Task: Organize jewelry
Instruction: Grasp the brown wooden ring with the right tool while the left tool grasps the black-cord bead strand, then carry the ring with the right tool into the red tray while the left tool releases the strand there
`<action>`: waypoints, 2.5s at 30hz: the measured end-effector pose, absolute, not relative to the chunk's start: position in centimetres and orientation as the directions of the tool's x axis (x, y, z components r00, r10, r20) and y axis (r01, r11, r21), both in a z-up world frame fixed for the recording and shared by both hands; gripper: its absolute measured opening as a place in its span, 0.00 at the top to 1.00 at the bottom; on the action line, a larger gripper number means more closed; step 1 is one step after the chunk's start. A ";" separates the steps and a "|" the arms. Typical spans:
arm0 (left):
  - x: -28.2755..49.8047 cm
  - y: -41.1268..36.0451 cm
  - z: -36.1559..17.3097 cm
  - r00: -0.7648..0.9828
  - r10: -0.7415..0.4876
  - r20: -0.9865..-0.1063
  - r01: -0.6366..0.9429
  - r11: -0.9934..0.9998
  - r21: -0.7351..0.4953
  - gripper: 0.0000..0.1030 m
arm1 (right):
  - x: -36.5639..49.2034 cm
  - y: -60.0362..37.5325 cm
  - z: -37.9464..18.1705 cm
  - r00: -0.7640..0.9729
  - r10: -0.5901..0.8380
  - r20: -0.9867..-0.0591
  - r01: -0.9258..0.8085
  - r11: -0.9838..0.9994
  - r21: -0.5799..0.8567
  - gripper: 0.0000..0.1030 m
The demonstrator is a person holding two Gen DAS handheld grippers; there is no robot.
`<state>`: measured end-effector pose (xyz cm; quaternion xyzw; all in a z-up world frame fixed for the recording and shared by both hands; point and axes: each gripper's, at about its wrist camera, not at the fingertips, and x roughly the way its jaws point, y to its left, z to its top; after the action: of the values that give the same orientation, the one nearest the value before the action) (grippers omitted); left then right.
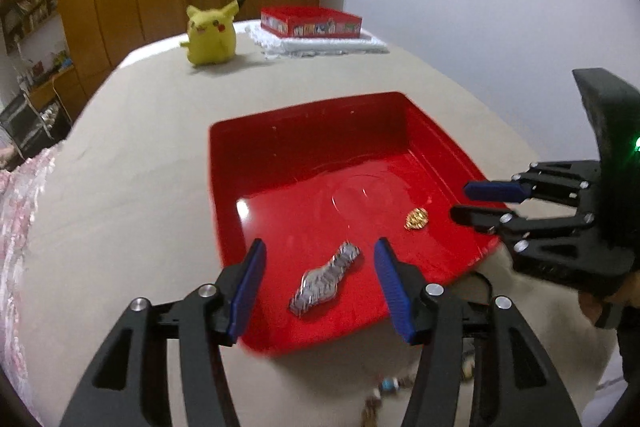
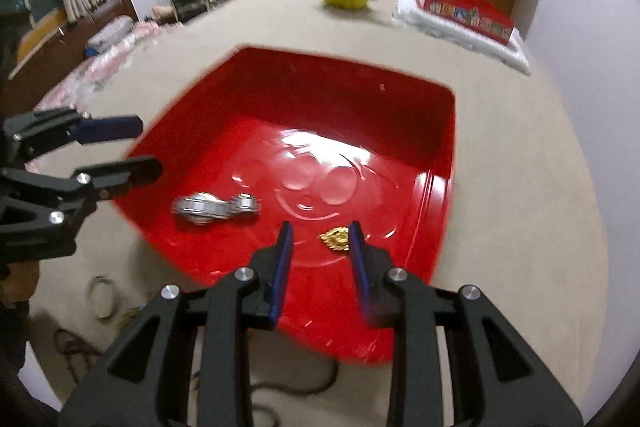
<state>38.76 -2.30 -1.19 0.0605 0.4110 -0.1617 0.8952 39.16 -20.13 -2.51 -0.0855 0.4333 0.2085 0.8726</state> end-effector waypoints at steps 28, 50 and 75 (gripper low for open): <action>22.1 -1.4 -10.5 0.527 -0.184 -0.829 0.384 0.923 0.039 0.29 | 17.0 -25.5 -9.0 0.469 0.354 -0.809 -0.348 0.916 0.198 0.53; 20.3 -0.4 -7.9 0.601 -0.234 -0.765 0.317 0.947 -0.040 0.97 | 16.2 -24.1 -9.5 0.538 0.294 -0.790 -0.431 0.901 0.042 0.71; 17.4 -1.4 -2.2 0.666 -0.249 -0.703 0.323 0.946 -0.029 0.97 | 17.4 -22.7 -4.4 0.589 0.344 -0.731 -0.479 0.877 0.026 0.71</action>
<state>17.41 -1.39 -2.23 0.0488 0.3773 -0.1569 0.9114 17.40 -22.67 -4.39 -0.0870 0.3893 0.2320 0.8871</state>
